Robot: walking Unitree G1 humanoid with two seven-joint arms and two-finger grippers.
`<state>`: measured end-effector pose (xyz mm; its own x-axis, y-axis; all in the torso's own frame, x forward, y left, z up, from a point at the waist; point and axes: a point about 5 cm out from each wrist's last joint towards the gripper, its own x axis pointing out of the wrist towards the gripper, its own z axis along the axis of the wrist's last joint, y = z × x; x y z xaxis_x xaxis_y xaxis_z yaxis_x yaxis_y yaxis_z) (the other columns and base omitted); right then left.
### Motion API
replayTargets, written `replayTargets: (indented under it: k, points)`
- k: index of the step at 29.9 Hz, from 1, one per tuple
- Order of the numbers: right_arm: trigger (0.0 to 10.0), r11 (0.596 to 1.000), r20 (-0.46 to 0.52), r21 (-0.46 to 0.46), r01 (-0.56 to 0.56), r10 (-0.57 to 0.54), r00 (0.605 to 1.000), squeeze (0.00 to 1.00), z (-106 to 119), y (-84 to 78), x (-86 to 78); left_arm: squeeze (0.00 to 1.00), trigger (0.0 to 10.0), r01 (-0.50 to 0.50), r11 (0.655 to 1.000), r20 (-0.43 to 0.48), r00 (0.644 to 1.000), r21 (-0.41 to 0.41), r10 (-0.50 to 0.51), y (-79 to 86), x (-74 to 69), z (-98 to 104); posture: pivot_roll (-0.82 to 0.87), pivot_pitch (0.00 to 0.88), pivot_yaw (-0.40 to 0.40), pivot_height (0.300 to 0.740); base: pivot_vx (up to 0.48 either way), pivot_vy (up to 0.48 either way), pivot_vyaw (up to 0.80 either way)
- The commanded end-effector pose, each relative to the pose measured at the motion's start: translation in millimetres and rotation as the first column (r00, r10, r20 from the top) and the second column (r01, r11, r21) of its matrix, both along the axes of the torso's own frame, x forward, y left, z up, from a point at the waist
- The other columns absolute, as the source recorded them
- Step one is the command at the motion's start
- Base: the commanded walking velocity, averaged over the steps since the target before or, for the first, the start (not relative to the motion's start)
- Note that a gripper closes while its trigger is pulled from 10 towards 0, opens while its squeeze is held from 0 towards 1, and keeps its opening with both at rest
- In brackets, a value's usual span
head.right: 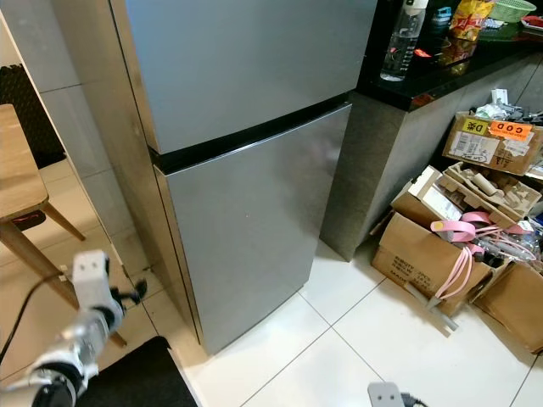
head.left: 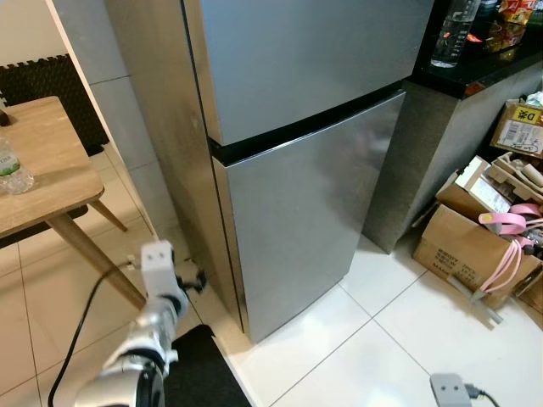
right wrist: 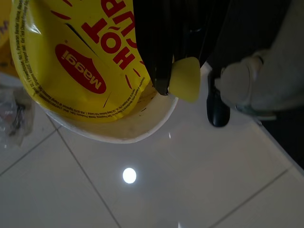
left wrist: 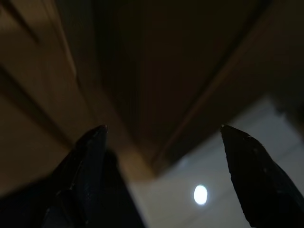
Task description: Restocking fridge
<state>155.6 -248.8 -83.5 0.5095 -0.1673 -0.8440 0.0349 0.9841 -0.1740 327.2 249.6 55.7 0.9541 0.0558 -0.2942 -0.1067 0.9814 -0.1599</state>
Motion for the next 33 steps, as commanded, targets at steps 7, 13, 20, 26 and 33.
replayTargets:
  k: [7, 13, 20, 26, 33]
  points:
    - [10.0, 1.0, -0.006, -0.002, 0.002, -0.002, 1.0, 0.0, -3, 1.2, -6.0, 1.0, 10.0, 0.12, 0.993, 0.23, 0.966, 0.016, -0.12, 20.1, 24.2, 60, -0.03, 0.0, 0.007, 0.74, 0.0, 0.0, 0.0]
    - [10.0, 1.0, -0.023, 0.005, -0.006, 0.006, 1.0, 0.0, -7, 5.0, -16.9, 1.0, 10.0, 0.389, 0.918, 0.293, 0.871, 0.075, -0.394, 11.9, 32.9, 90, -0.04, 0.0, 0.011, 0.74, 0.0, 0.0, 0.0]
    - [10.0, 1.0, -0.022, -0.002, -0.008, 0.008, 1.0, 0.0, -7, 0.8, -20.2, 0.92, 10.0, 0.55, 0.831, 0.282, 0.788, 0.081, -0.548, 11.8, 36.5, 110, -0.06, 0.047, 0.027, 0.74, 0.0, 0.0, 0.0]
    - [10.0, 1.0, -0.019, -0.008, -0.015, 0.015, 1.0, 0.0, -7, -0.6, -23.1, 0.0, 10.0, 0.592, 0.798, 0.251, 0.761, 0.109, -0.599, 14.1, 37.2, 117, -0.06, 0.075, 0.03, 0.74, 0.0, 0.0, 0.0]
    - [10.0, 1.0, -0.035, -0.013, -0.018, 0.018, 0.999, 0.0, -10, -2.3, -35.7, 0.0, 10.0, 0.566, 0.814, 0.235, 0.78, 0.127, -0.58, 25.5, 38.6, 129, -0.11, 0.113, 0.045, 0.74, 0.0, 0.0, 0.0]
